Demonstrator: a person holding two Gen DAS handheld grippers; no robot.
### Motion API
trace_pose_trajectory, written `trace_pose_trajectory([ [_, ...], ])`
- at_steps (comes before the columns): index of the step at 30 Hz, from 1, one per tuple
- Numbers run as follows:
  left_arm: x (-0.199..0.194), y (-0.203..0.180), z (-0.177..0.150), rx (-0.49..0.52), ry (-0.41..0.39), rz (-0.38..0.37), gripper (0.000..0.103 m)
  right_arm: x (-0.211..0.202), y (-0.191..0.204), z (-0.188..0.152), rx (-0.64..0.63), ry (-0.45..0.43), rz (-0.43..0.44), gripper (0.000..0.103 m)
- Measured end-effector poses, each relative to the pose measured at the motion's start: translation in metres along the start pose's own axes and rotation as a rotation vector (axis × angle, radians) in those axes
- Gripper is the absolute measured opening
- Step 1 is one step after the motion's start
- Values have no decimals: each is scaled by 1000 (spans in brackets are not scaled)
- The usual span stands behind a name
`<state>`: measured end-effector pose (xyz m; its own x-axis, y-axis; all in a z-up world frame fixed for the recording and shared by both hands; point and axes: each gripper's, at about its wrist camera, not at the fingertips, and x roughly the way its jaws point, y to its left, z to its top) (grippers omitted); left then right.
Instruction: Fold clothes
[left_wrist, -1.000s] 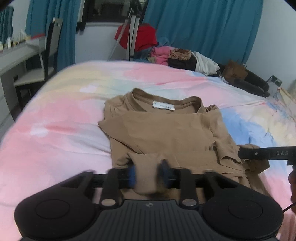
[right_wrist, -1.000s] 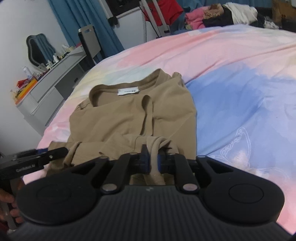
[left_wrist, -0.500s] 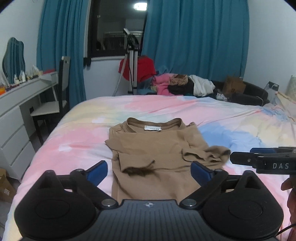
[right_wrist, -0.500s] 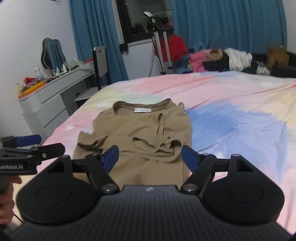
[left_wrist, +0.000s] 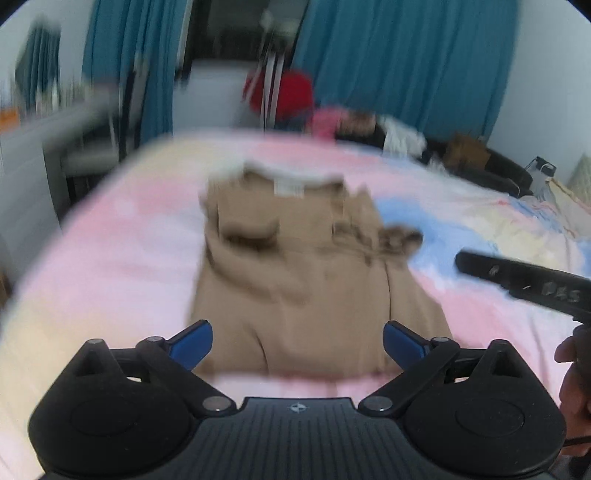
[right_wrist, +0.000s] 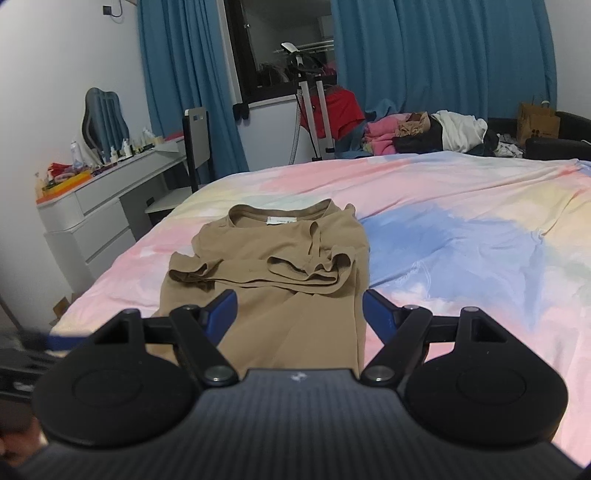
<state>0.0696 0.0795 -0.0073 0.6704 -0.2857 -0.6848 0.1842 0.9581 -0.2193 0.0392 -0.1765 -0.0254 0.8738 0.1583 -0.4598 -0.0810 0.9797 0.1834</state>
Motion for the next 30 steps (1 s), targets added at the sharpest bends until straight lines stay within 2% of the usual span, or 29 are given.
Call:
trace_pose_trajectory([
  [3, 24, 26, -3, -191, 125, -50, 95, 2, -3, -1, 7, 12, 1, 76],
  [5, 39, 42, -8, -307, 194, -113, 93, 4, -4, -1, 16, 17, 4, 76],
  [8, 54, 55, -11, -389, 241, -134, 91, 7, -5, -2, 26, 27, -2, 76],
  [14, 64, 75, -12, -509, 204, -148, 88, 19, -9, -7, 62, 81, -8, 76],
  [21, 69, 91, -8, -575, 122, -102, 66, 28, -10, -11, 81, 112, -11, 77],
  [23, 68, 91, -8, -572, 107, -87, 64, 28, -8, -11, 64, 110, -22, 77],
  [30, 68, 90, -8, -562, 65, -42, 43, 30, -2, -13, 33, 116, -22, 77],
])
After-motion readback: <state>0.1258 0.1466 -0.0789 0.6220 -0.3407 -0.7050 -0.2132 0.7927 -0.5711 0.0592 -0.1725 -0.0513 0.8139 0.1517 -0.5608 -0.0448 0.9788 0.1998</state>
